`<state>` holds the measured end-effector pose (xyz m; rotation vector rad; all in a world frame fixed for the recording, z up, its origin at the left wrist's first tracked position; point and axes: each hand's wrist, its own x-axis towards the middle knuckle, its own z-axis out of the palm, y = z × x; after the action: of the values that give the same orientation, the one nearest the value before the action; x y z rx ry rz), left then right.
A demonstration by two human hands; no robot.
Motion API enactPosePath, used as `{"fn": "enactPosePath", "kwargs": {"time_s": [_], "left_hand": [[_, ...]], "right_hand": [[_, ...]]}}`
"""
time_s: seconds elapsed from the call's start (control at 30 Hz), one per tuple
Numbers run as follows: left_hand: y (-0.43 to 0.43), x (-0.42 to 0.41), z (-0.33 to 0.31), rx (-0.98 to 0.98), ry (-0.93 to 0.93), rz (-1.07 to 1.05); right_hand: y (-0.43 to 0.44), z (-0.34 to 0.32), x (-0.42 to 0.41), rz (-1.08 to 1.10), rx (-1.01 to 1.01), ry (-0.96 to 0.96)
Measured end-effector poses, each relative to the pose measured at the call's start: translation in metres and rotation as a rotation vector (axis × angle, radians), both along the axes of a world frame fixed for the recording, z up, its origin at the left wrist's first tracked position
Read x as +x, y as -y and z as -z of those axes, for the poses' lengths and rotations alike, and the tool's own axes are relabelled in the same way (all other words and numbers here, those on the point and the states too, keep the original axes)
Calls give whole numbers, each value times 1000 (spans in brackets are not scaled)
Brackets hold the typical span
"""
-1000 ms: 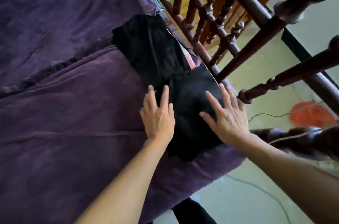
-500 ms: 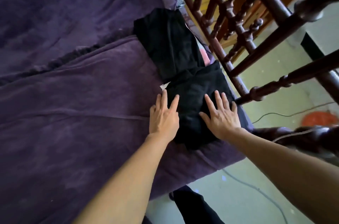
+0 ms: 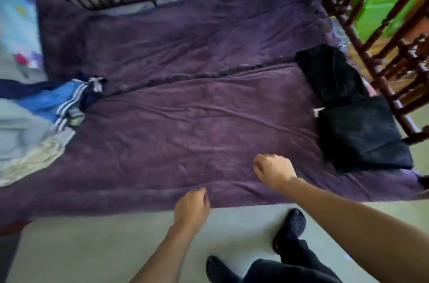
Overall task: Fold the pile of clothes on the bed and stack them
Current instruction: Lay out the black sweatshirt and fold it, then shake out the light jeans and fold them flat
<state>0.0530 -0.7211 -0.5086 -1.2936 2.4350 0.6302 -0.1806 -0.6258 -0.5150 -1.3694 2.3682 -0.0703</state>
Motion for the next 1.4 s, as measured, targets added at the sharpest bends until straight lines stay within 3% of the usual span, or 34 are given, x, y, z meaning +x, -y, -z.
{"fn": "enactPosePath", "kwargs": {"time_s": [0.3, 0.5, 0.83, 1.03, 1.23, 1.4], "left_hand": [[75, 213, -64, -178, -89, -252], [152, 291, -92, -262, -114, -391], [333, 406, -93, -209, 2, -476], [419, 476, -98, -226, -32, -563], [537, 557, -83, -210, -33, -516], [658, 605, -71, -262, -54, -383]], "right_hand": [[120, -47, 202, -282, -53, 34], [221, -70, 254, -387, -120, 9], [424, -48, 339, -443, -10, 77], [531, -64, 424, -550, 9, 96], [649, -63, 510, -504, -47, 99], [756, -54, 568, -302, -106, 71]]}}
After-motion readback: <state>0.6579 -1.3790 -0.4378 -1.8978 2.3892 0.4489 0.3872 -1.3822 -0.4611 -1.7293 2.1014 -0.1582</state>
